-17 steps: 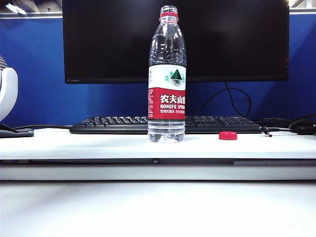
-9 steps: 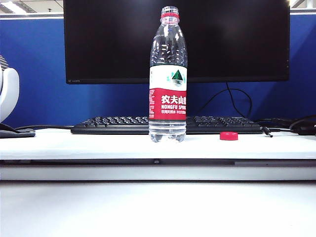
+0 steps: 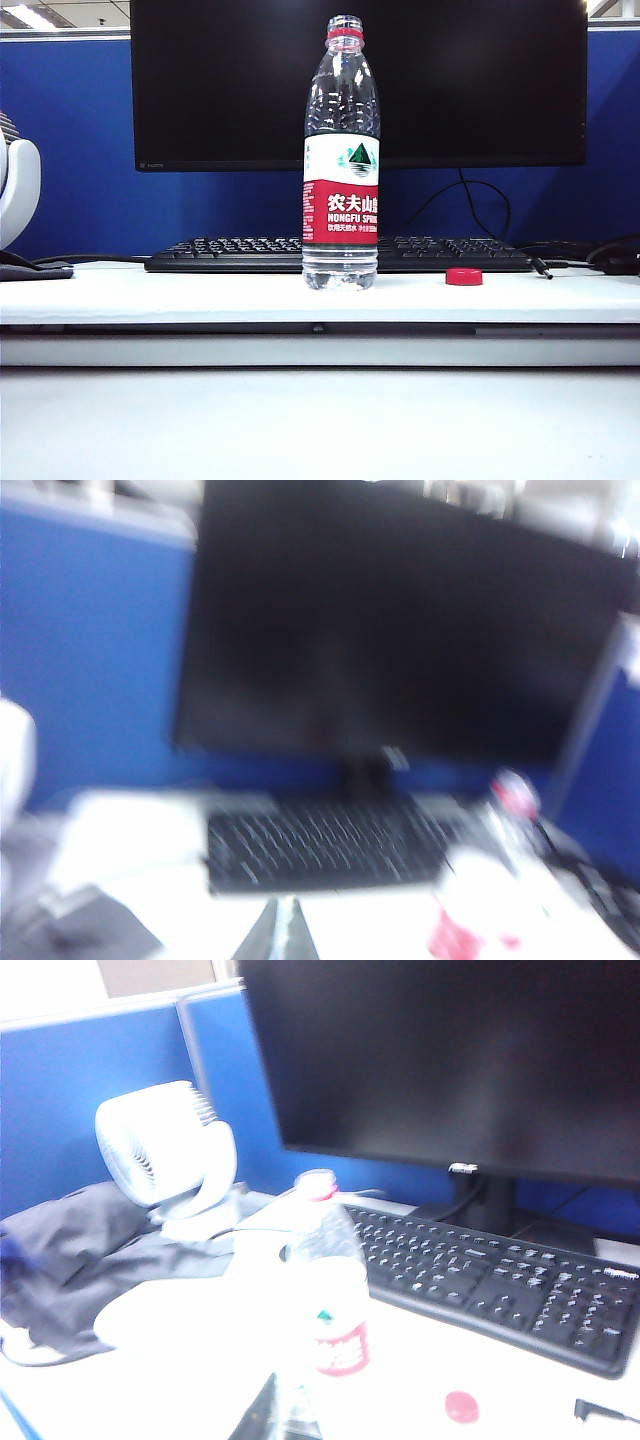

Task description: Unscrew the cap from the plastic bottle on the table.

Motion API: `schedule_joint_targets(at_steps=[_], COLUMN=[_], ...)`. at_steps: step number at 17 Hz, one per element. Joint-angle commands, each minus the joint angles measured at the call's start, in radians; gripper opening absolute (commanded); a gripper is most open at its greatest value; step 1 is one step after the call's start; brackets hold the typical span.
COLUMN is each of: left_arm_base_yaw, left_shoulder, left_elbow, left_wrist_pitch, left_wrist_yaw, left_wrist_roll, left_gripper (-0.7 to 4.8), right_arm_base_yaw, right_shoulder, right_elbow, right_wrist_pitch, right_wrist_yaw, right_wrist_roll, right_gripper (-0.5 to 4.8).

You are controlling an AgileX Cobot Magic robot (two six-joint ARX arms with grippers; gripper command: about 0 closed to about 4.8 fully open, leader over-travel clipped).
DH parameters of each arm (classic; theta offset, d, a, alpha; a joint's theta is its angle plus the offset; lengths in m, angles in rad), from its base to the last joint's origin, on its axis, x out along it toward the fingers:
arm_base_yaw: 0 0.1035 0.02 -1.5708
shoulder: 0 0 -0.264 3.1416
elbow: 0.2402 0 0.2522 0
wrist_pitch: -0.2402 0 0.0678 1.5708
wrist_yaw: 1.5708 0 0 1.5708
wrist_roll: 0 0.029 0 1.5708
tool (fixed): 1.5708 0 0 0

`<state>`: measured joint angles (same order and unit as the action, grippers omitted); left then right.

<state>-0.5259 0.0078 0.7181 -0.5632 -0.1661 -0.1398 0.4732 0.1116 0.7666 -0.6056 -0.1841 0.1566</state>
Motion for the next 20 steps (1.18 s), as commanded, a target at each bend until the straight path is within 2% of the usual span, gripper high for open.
schedule_joint_targets(at_steps=[1,2,3,4,5,8,9,11,13,14,20], left_arm_base_yaw=[0.000,0.000,0.000,0.000,0.000,0.000,0.000,0.000,0.000,0.000,0.000], left_shoulder=[-0.004,-0.004,-0.004,-0.004,-0.004,-0.004,-0.004,-0.004,-0.005,-0.005,-0.005], left_elbow=[-0.068,-0.120,-0.174,-0.254,-0.318,-0.472,-0.514,-0.628,-0.664,-0.664,-0.664], left_wrist_pitch=[-0.021,-0.003,0.027,0.108,0.200,0.394,0.444,0.599,0.637,0.639,0.623], left_wrist_yaw=[0.012,0.016,0.063,0.169,0.237,0.223,0.204,0.168,0.170,0.170,0.170], left_wrist_roll=[-0.034,-0.058,-0.098,-0.138,-0.164,-0.163,-0.153,-0.072,-0.092,-0.111,-0.111], left_gripper=[-0.06,-0.06,-0.06,-0.06,-0.06,-0.06,-0.06,-0.06,-0.05,-0.05,-0.05], right_arm_base_yaw=[0.000,0.000,0.000,0.000,0.000,0.000,0.000,0.000,0.000,0.001,0.000], right_shoulder=[-0.058,-0.084,-0.111,-0.108,-0.108,-0.109,-0.109,-0.108,-0.109,-0.109,-0.109], right_elbow=[-0.012,-0.037,-0.056,-0.063,-0.077,-0.195,-0.257,-0.478,-0.625,-0.657,-0.658], right_wrist_pitch=[-0.058,-0.076,-0.088,-0.128,-0.125,-0.027,0.060,0.429,0.699,0.729,0.508], right_wrist_yaw=[0.025,0.029,0.024,0.005,0.006,0.008,0.010,0.053,0.077,0.076,0.074], right_wrist_roll=[0.000,0.000,0.000,-0.001,-0.010,-0.063,-0.064,-0.064,-0.064,-0.063,-0.063], right_gripper=[-0.05,-0.05,-0.05,-0.05,-0.05,-0.05,-0.05,-0.05,-0.04,-0.04,-0.04])
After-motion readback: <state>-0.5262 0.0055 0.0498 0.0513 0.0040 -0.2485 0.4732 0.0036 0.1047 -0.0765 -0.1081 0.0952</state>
